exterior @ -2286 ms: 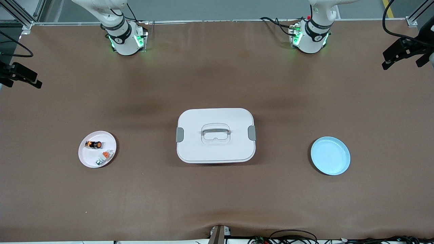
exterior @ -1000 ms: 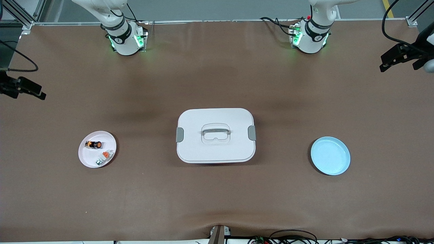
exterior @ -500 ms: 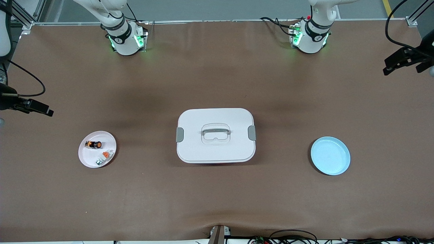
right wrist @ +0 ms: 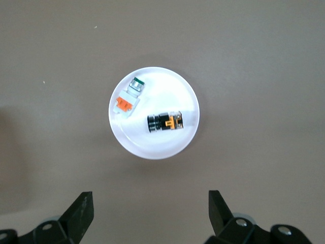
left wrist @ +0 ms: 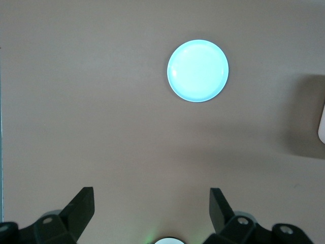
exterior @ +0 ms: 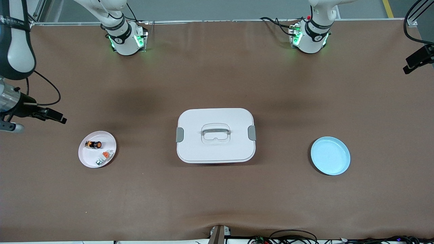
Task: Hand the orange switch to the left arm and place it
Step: 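Move the right gripper down to the white plate of switches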
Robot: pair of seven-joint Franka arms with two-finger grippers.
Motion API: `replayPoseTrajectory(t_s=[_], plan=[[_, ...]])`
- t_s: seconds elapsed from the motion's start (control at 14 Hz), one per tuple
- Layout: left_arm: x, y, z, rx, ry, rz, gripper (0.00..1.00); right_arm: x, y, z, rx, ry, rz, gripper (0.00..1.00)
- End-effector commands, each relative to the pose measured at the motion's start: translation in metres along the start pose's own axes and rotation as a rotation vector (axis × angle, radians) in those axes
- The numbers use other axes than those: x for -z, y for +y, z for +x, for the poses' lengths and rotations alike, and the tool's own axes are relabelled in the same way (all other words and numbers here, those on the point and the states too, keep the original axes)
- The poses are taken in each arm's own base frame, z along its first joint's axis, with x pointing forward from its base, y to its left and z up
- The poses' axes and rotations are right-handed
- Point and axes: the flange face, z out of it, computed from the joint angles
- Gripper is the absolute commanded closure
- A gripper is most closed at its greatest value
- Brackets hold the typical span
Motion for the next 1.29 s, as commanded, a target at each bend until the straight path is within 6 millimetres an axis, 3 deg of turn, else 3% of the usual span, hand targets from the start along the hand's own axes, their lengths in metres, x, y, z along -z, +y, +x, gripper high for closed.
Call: replayPoseTrajectory(t_s=[0.0,0.43,0.79,1.0,1.21], plan=[[0.005,-0.015,0.000,0.014,-0.002,0.012,0.00,-0.031,0.006,-0.003,0.016,0.017,0.037,0.00],[-0.005,-0.026,0.015,0.039,-0.011,-0.002,0.00,-0.089,0.027,0.008,0.031,0.015,0.117,0.00],[0.000,-0.013,0.026,0.018,0.007,-0.006,0.00,-0.132,0.040,0.014,0.082,0.021,0.103,0.00],[-0.002,-0.014,0.028,0.010,0.005,0.004,0.00,-0.148,0.041,0.017,0.086,0.036,0.093,0.00],[-0.012,-0.012,0.041,0.000,0.025,0.008,0.00,-0.169,0.038,0.022,0.090,0.067,0.075,0.00]])
